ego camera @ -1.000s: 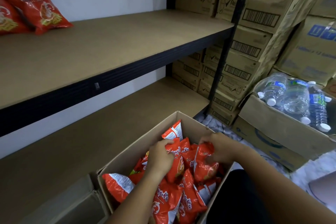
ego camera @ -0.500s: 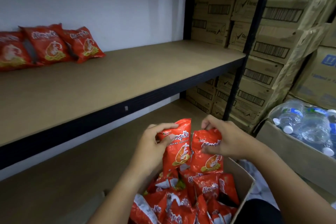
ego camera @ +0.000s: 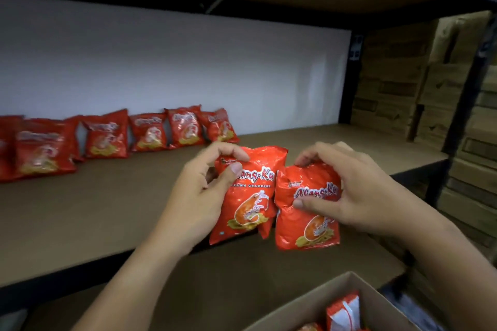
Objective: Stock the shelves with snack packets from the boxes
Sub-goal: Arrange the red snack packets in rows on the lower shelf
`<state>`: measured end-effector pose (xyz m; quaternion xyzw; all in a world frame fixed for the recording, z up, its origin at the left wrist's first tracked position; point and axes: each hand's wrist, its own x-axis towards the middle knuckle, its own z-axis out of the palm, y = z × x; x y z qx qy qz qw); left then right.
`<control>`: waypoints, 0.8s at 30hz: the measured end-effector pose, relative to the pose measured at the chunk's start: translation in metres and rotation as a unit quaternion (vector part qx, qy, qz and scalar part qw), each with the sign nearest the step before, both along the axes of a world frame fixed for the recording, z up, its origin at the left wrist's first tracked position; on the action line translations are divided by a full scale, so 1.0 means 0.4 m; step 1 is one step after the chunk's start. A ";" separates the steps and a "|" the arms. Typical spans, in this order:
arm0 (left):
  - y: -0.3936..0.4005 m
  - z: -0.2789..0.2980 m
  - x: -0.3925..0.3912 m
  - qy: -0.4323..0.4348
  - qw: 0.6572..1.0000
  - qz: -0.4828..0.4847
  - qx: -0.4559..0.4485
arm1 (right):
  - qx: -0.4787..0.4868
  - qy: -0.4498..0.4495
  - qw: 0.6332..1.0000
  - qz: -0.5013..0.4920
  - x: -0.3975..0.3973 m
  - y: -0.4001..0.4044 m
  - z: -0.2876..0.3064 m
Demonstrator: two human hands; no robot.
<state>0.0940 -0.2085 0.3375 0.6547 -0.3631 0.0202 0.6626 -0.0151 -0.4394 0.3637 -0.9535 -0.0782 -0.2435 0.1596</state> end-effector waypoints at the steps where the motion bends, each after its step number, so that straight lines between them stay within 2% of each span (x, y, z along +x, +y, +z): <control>1: 0.027 0.011 0.009 0.004 1.000 0.016 -0.003 | -0.006 -0.009 1.000 0.009 0.022 0.026 0.014; 5: 0.132 0.041 0.044 0.021 0.998 0.065 -0.011 | -0.007 -0.040 0.999 0.035 0.120 0.124 0.039; 11: 0.294 0.039 0.116 -0.007 0.988 0.145 0.054 | 0.050 -0.076 0.993 0.072 0.255 0.271 0.017; 19: 0.442 -0.002 0.182 0.007 0.985 0.169 0.035 | 0.158 -0.110 0.979 0.071 0.362 0.444 -0.065; 24: 0.484 -0.024 0.186 -0.022 0.981 0.177 0.075 | 0.186 -0.061 0.978 0.071 0.364 0.470 -0.120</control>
